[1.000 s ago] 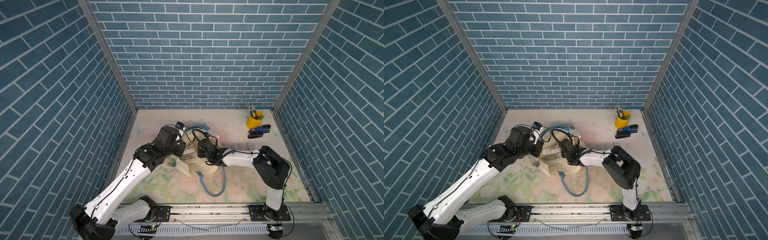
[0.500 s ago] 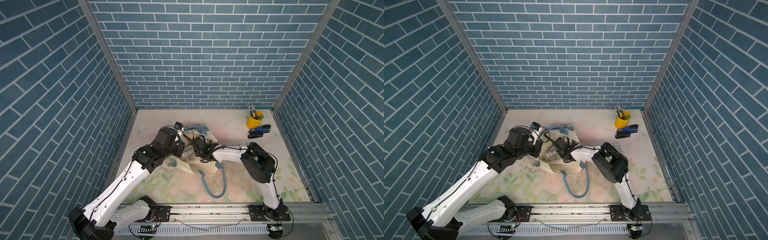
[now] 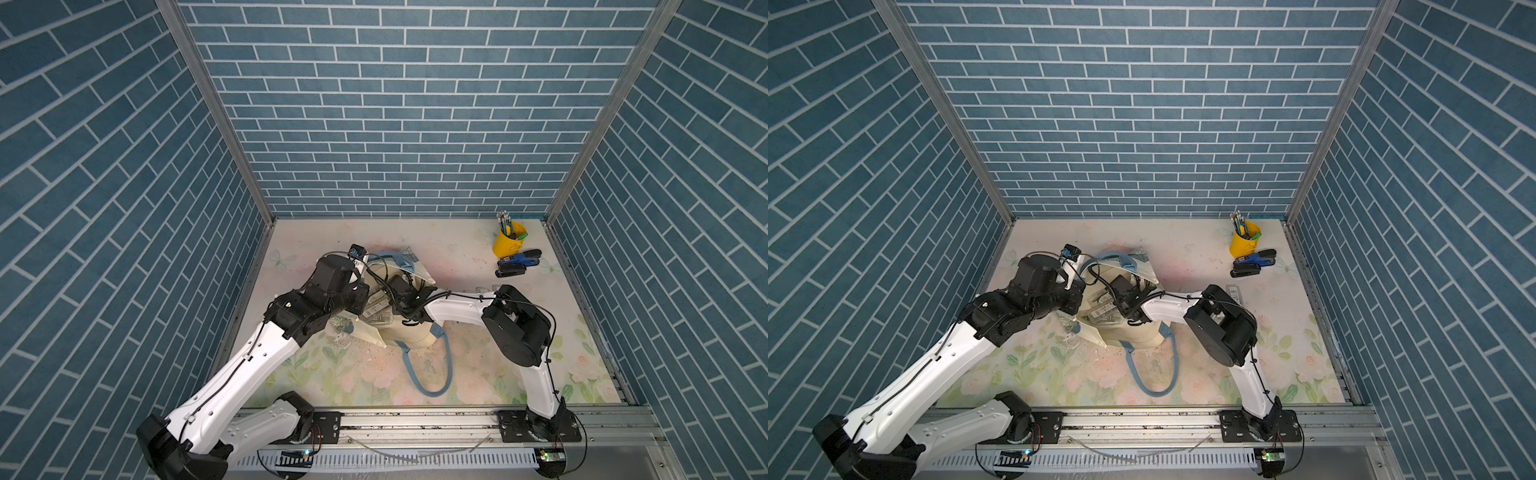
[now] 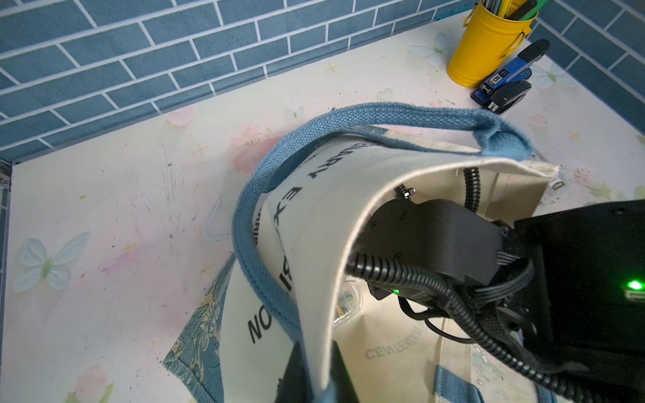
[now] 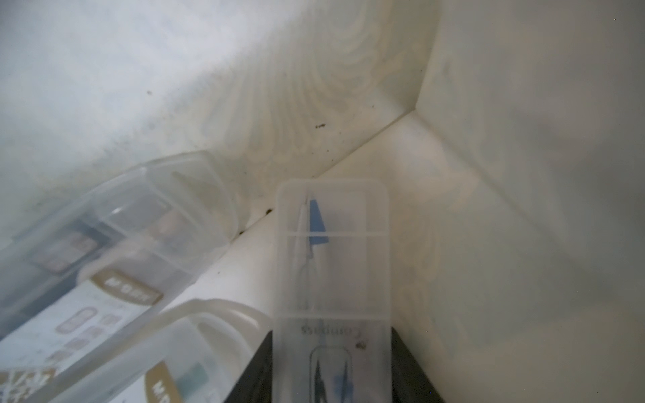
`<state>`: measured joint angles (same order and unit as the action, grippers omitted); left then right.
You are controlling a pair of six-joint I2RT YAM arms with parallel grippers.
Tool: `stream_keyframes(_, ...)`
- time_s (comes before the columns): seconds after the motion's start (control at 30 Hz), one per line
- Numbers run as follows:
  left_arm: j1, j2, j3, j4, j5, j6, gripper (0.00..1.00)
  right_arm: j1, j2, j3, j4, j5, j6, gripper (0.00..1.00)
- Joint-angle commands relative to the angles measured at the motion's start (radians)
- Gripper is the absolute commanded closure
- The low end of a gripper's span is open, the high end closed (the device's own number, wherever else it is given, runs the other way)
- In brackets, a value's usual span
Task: Take out the compass set from the canvas bag
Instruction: Pick up the compass set from the canvas bag.
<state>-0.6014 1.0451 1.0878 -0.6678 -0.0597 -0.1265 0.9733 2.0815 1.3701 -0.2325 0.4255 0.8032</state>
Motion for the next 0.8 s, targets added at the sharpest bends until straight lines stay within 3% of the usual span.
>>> stream_keyframes(0.0, -0.009, -0.017, 0.013, 0.020, 0.027, 0.007, 1.00, 0.001, -0.046, 0.003, -0.060, 0.006, -0.023, 0.65)
stream_keyframes(0.23, -0.009, -0.021, 0.009, 0.021, 0.015, -0.002, 1.00, 0.023, -0.131, -0.008, -0.096, 0.028, -0.073, 0.71)
stream_keyframes(0.77, -0.009, 0.006, 0.051, -0.006, -0.003, 0.008, 1.00, 0.153, -0.436, -0.119, -0.204, -0.022, -0.134, 0.73)
